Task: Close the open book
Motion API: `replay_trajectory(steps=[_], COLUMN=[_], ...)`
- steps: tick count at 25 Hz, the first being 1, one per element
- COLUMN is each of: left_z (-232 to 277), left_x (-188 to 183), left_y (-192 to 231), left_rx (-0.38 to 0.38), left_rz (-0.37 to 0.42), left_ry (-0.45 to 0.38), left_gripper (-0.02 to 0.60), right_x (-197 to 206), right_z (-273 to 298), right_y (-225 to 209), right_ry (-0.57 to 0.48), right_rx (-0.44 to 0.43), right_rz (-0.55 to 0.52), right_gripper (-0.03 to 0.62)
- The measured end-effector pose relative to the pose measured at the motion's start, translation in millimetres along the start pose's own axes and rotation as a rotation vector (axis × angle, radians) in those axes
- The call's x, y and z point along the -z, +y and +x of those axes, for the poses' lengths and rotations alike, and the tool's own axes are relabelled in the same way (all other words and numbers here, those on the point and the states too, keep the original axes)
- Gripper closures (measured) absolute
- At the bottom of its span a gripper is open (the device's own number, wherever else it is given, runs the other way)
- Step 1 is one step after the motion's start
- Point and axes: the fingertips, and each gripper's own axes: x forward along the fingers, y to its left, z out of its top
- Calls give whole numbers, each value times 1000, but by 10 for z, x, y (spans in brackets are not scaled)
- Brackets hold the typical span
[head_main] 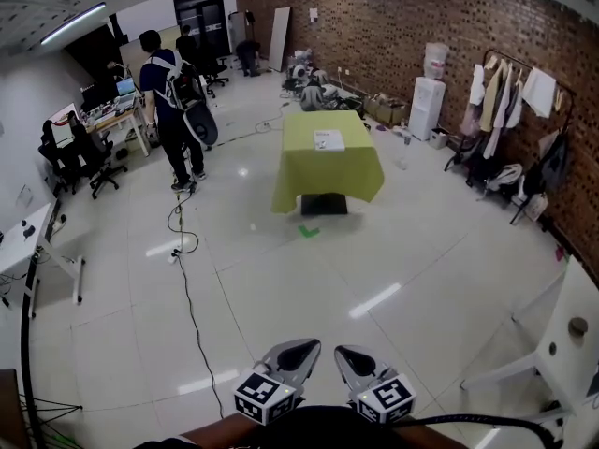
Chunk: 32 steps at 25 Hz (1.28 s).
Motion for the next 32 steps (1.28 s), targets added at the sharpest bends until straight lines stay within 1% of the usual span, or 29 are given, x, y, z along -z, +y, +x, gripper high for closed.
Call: replay_trajectory(steps=[2,7,12,16,20,23,27,29,32], left_z=[140,451,704,846,898,909,893,956,1046], left_x=[-22,2,21,38,104,125,192,225,131], left_y=[-89,-392,-549,-658,-755,-664,-422,-376,-377], left_rx=[-11,-3,-10,-1,9,10,-37,-23,31], left_rz=[2,14,9,31,45,33,-43,-47,-8], left_ry=[-3,-1,16,49,83,86,79,95,85], left_gripper=[574,574,574,574,574,574,574,574,574], right_x=[-8,66,92,82,144,189,233,211,181], right_z=[-110,-355,-555,-619,-662,-590,-522,-485,-397], right_y=[-143,-397,-648,-747,-753,-757,-756,-831,-910], right_ry=[-6,-3,-7,-20,-12,-7,22,9,-2], right_rx=[-2,-25,-20,-22,-28,-29,-43,-22,19], right_rz=[-9,-8,9,26,47,67,60,69,72], right_gripper=[586,586,586,586,586,586,586,586,586])
